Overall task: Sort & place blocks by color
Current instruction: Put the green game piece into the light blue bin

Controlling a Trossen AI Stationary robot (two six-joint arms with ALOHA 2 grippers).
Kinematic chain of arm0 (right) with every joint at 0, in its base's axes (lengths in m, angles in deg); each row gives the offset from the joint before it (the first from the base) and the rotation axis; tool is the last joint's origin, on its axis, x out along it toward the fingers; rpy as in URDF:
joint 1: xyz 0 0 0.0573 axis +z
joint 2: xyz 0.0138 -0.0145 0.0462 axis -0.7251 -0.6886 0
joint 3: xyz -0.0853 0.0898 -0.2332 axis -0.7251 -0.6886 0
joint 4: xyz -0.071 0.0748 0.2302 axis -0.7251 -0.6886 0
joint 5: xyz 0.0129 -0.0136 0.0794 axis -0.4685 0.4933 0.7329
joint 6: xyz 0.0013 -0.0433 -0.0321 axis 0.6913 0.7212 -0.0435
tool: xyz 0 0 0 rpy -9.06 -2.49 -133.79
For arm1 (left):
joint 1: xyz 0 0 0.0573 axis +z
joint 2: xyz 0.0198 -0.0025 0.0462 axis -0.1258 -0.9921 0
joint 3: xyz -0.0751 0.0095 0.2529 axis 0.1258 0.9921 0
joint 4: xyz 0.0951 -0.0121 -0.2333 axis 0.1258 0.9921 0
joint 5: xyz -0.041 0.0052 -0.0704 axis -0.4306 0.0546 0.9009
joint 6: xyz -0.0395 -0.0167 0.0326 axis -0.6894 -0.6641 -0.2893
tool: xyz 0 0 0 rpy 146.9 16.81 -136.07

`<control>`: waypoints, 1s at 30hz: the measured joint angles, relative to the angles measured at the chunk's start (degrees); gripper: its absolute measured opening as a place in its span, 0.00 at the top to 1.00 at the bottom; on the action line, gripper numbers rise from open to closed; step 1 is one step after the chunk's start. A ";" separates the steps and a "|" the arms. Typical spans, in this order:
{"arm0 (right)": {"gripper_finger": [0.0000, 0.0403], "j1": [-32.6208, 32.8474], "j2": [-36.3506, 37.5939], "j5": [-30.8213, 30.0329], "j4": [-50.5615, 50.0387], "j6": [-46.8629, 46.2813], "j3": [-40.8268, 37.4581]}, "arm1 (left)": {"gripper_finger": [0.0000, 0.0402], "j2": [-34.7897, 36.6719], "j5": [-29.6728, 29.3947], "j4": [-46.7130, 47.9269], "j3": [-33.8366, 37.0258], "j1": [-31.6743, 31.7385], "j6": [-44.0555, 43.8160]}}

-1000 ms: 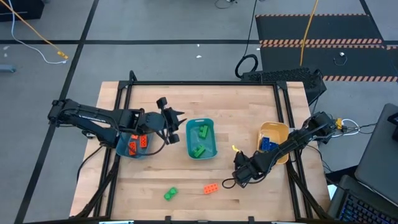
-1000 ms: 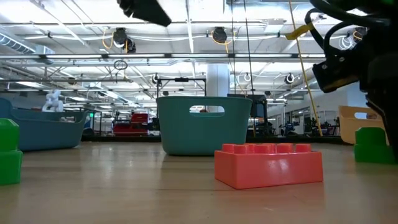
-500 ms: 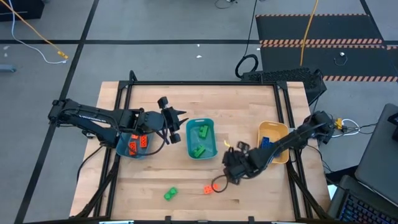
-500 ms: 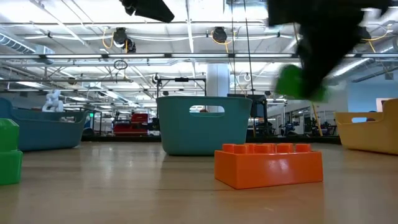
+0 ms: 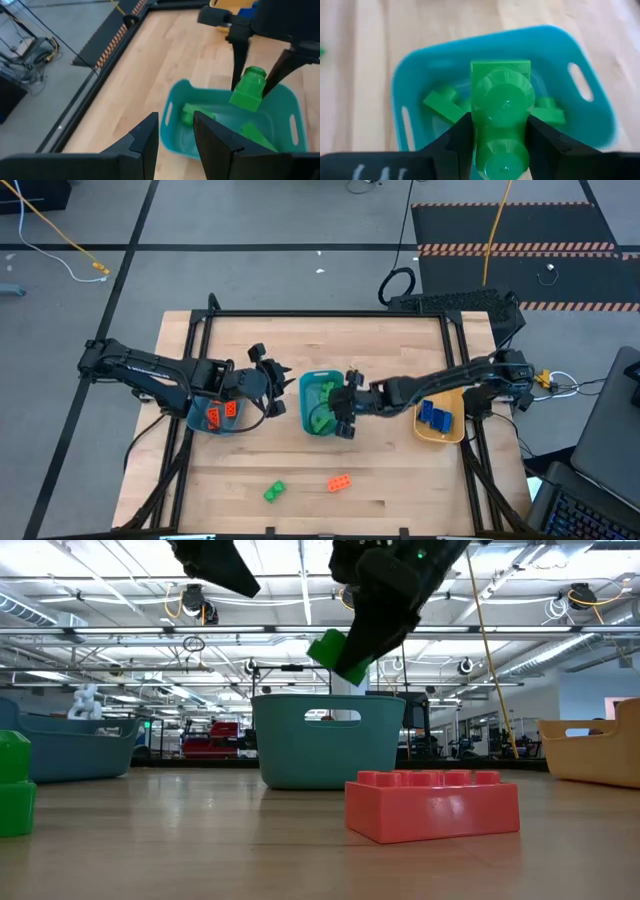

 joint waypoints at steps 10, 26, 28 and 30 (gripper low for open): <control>0.10 -3.82 -0.03 1.74 9.83 5.60 -4.70 | 0.69 -0.28 0.20 5.00 0.01 -1.79 -5.39; 0.06 -6.80 -0.01 -6.38 15.81 7.35 -6.06 | 0.69 -3.33 30.42 10.58 0.15 -7.73 -20.63; 0.06 -6.98 -0.01 -7.43 15.54 6.78 -7.01 | 0.69 -4.07 31.69 9.55 0.00 -9.23 -24.52; 0.06 -7.08 -0.01 -7.18 16.27 5.71 -8.22 | 0.69 -4.62 32.93 9.26 0.13 -10.62 -28.31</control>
